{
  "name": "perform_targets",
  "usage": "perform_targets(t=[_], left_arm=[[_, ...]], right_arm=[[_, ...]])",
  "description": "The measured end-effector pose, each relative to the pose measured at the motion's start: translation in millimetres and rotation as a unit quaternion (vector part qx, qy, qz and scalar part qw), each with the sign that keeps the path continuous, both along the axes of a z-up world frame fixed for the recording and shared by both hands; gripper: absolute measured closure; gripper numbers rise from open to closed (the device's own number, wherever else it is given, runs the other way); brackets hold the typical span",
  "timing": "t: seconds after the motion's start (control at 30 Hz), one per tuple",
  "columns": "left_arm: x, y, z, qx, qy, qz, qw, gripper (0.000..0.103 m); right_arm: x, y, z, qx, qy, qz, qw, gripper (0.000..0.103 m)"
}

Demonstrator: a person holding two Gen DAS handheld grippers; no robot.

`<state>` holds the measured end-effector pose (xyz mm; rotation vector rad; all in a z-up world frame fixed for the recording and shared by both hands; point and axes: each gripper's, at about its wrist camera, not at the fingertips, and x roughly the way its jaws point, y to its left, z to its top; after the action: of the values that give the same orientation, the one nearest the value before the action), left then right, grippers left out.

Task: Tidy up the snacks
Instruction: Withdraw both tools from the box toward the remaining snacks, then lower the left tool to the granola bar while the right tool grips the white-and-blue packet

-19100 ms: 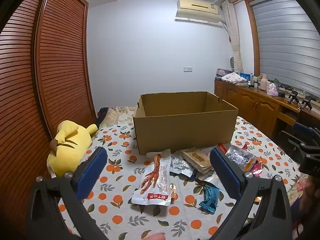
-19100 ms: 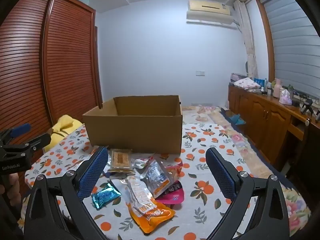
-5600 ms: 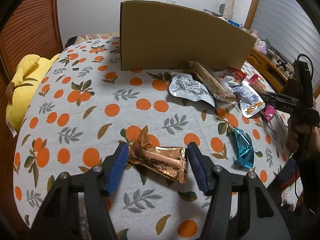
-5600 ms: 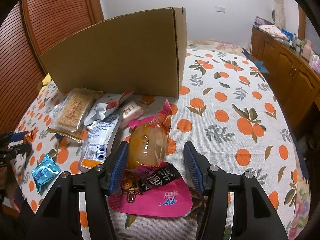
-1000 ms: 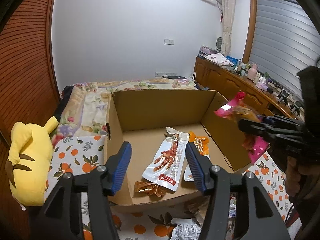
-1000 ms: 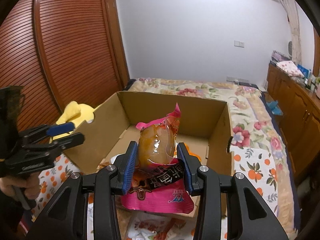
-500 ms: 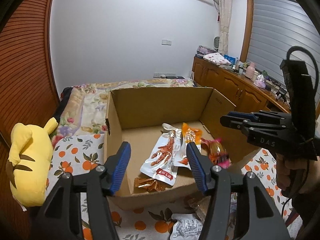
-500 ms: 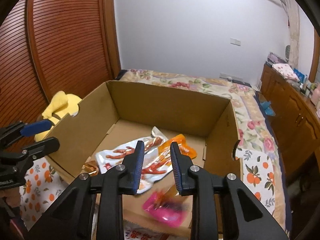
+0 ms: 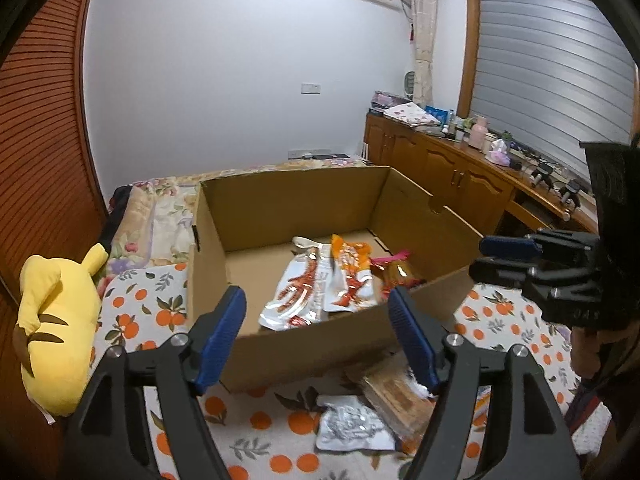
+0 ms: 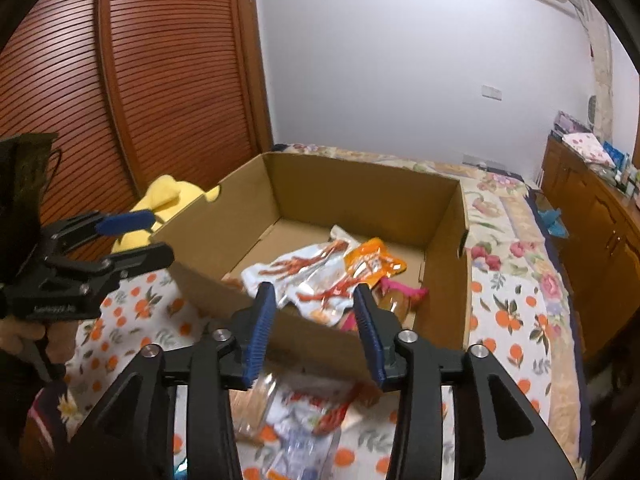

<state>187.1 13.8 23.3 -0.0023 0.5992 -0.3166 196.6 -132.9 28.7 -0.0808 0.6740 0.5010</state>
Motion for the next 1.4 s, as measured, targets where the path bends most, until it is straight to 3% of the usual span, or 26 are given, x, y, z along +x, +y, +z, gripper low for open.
perform_targets(t=[0.07, 0.37, 0.8, 1.4], left_arm=[[-8.6, -4.1, 0.7, -0.001, -0.002, -0.009, 1.0000, 0.028], [-42.0, -23.2, -9.2, 0.010, -0.003, -0.037, 0.9993, 0.028], [-60.1, -43.5, -54.5, 0.019, 0.034, -0.047, 0.9981, 0.028], [-54.4, -40.3, -86.7, 0.009, 0.072, -0.041, 0.9965, 0.028]], right_arm=[[-8.1, -1.5, -4.4, 0.000, 0.002, 0.000, 1.000, 0.054], [-33.6, -11.1, -44.3, -0.012, 0.034, 0.001, 0.999, 0.054], [-44.0, -12.9, -101.9, -0.028, 0.088, -0.007, 0.996, 0.053], [-39.5, 3.5, -127.6, -0.056, 0.116, 0.003, 0.992, 0.045]])
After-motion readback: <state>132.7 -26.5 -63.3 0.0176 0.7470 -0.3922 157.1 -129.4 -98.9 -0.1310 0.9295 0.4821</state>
